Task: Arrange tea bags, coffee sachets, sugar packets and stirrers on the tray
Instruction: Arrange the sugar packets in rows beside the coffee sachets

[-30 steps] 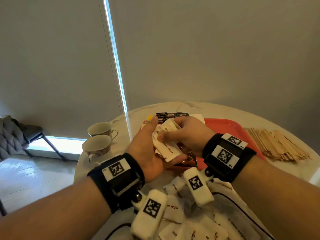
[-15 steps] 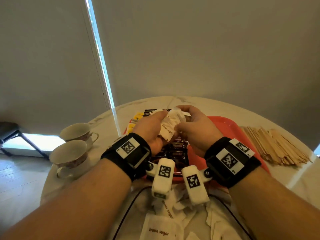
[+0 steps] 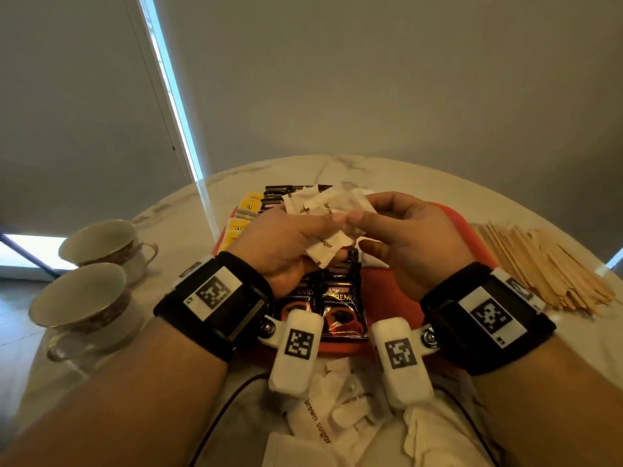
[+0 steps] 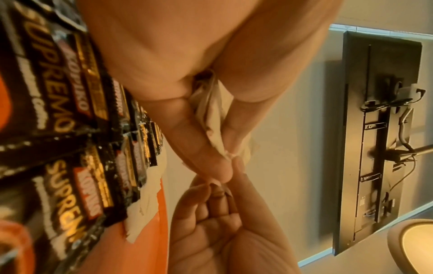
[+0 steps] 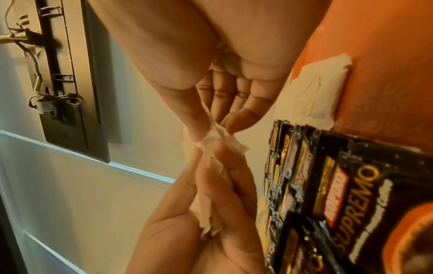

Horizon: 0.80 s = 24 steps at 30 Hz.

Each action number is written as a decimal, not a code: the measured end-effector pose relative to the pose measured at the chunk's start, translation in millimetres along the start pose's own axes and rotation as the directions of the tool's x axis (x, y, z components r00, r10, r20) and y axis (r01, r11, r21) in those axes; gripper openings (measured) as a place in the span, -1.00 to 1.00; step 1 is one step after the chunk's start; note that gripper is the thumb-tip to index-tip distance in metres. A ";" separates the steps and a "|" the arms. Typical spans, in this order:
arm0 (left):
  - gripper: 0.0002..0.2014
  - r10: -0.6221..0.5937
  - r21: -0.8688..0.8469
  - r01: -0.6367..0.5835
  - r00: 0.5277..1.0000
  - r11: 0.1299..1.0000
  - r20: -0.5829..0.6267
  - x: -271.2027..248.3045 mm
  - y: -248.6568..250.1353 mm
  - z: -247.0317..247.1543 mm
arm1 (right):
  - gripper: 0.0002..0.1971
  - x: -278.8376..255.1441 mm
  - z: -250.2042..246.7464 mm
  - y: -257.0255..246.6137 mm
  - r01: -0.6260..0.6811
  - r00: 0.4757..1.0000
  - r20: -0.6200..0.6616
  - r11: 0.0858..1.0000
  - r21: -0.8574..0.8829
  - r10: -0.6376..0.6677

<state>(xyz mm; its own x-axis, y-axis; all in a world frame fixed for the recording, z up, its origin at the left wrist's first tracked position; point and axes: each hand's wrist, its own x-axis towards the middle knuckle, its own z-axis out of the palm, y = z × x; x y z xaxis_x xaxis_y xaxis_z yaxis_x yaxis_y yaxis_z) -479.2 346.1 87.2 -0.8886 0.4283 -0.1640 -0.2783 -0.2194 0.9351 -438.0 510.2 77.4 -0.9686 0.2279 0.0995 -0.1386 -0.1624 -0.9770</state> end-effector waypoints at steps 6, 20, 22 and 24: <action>-0.80 0.013 -0.002 -0.013 0.999 1.000 -0.039 -9.9 4.1 -4.2 | -0.86 -4.4 1.4 2.7 -0.025 1.000 0.017 0.996 0.087 0.023; -0.57 -0.056 -0.022 0.055 0.994 0.998 -0.096 -11.7 7.0 -0.2 | -0.85 -13.3 9.0 5.2 -0.002 0.998 0.057 0.999 0.051 -0.001; -0.59 -0.040 0.025 0.042 0.997 0.999 -0.061 -13.6 5.6 -0.4 | -0.86 -13.0 7.3 5.8 -0.004 0.999 0.039 0.999 0.044 0.002; -0.68 -0.017 0.048 0.019 0.999 0.999 -0.039 -14.4 3.8 -0.6 | -0.87 -12.8 6.0 5.7 0.001 1.000 0.030 1.000 0.020 -0.002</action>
<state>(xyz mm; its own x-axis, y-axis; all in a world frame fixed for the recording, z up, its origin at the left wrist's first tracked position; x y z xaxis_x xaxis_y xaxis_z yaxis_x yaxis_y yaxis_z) -467.7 338.5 92.9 -0.8974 0.3975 -0.1917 -0.2768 -0.1687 0.9460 -427.7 500.6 71.7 -0.9741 0.1994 0.1068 -0.1437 -0.1810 -0.9729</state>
